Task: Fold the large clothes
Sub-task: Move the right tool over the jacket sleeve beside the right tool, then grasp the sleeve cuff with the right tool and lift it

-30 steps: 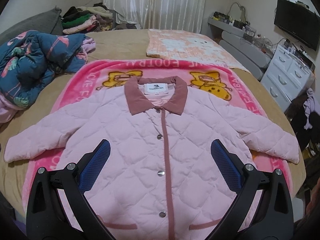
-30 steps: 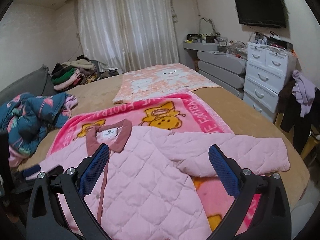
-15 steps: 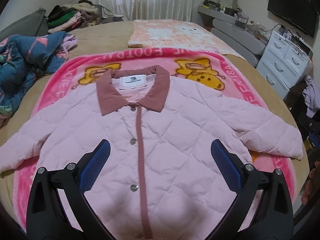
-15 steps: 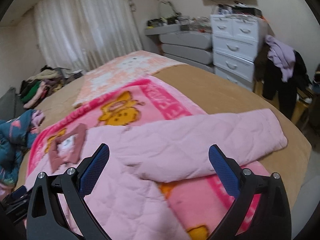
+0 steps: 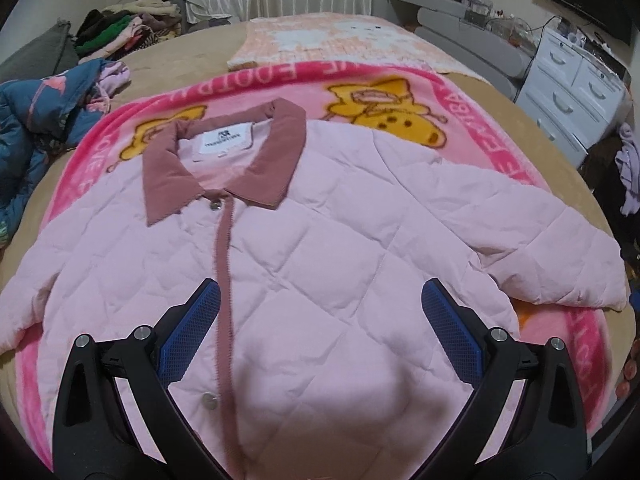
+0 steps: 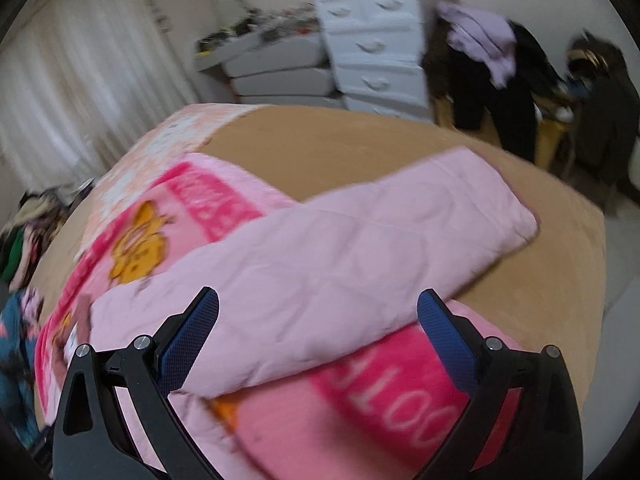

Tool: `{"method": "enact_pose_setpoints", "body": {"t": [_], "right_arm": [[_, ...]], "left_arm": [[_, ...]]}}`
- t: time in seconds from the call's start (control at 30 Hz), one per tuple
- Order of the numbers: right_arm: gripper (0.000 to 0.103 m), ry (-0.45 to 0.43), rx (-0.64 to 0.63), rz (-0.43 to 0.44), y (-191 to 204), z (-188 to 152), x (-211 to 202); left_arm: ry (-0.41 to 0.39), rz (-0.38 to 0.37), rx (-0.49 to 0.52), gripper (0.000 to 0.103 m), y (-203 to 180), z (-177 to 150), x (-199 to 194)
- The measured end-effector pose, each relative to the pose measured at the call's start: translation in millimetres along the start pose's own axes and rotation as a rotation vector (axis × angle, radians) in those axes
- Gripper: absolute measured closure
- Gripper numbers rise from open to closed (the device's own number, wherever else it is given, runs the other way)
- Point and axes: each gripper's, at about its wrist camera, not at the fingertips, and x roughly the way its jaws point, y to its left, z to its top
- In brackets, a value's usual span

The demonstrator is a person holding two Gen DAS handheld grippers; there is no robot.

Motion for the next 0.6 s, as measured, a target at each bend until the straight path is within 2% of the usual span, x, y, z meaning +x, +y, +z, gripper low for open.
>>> {"method": "enact_pose_setpoints", "body": {"t": [0.23,0.33,0.53,0.6], "right_arm": [[0.004,0.048,0.18,-0.053,-52.2,9.2,38.3],[0.004,0.052,0.204,-0.09,-65.2,12.3,49.9],[0.004,0.112,0.341,-0.097,-106.0,13.7,83.1],[0.004,0.109,0.385,-0.065,-118.3,15.9,94.9]], "left_arm": [[0.021,0.023,0.021,0.009,-13.1,-1.4,23.1],[0.026,0.024,0.021,0.009,-16.7,-0.1,30.8],[0.042,0.047,0.013,0.009,-18.7,6.9,41.8],[0.04,0.056,0.014,0.009,-17.3,8.6,41.9]]}}
